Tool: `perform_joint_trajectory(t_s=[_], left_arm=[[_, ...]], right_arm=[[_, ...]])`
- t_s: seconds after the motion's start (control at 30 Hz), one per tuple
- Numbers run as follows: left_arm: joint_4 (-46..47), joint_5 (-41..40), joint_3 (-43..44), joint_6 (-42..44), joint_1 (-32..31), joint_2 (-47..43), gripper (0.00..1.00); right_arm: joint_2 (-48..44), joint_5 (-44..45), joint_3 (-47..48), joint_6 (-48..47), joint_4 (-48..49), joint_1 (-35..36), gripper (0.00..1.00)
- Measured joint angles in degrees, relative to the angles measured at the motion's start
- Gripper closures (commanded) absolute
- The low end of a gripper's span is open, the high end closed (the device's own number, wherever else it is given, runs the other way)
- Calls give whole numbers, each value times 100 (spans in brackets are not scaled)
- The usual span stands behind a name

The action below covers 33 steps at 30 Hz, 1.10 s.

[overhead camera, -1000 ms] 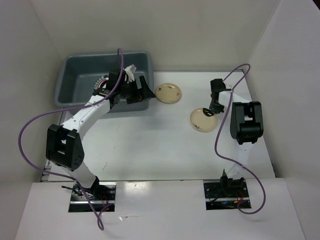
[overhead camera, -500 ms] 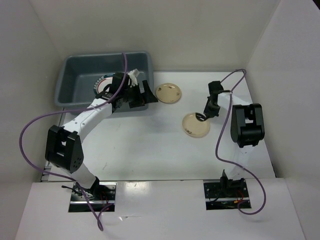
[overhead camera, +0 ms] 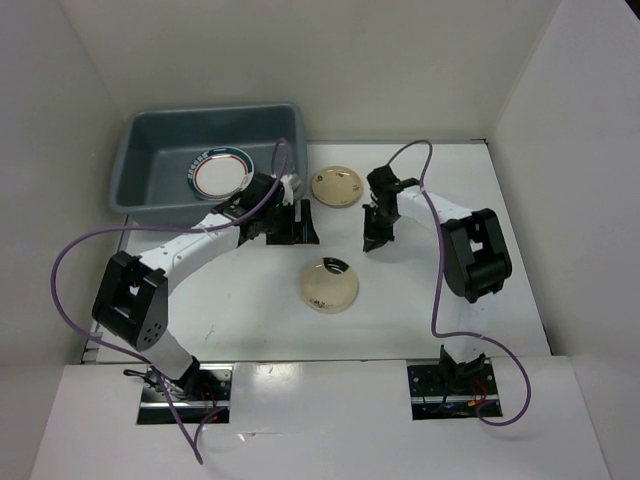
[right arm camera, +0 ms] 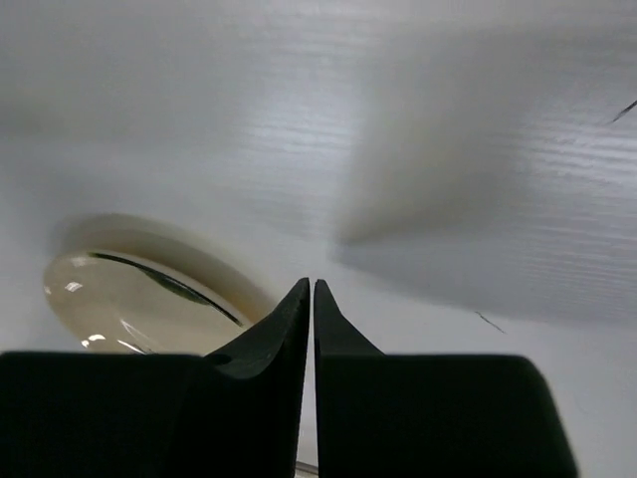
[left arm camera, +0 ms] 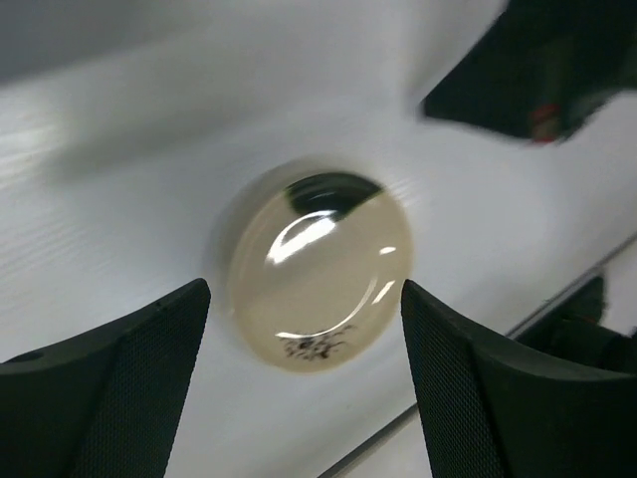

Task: Place the mixed dishes into the plastic bin

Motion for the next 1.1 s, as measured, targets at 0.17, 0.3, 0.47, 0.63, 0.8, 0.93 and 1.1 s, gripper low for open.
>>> perform_joint_trajectory(t_s=[0.17, 0.3, 0.47, 0.63, 0.8, 0.93, 1.1], left_arm=[[-341, -785, -855, 68, 17, -424, 18], [-361, -1036, -1460, -138, 24, -715, 28], [-52, -828, -2186, -389, 24, -726, 30], [603, -527, -2586, -684, 24, -721, 32], [1462, -321, -2892, -1165, 24, -697, 33], [2022, -184, -3003, -1486, 24, -474, 38], [2297, -120, -3034, -1679, 24, -212, 41]], right_arm=[[0, 181, 835, -66, -61, -111, 64], [0, 210, 1344, -146, -7, -273, 51], [-11, 210, 1445, -190, -4, -551, 41], [-251, 212, 1405, -205, 2, -767, 39], [-798, 328, 1174, -245, 138, -850, 36], [-870, 369, 1045, -245, 278, -848, 36], [-852, 487, 970, -240, 306, -863, 36]])
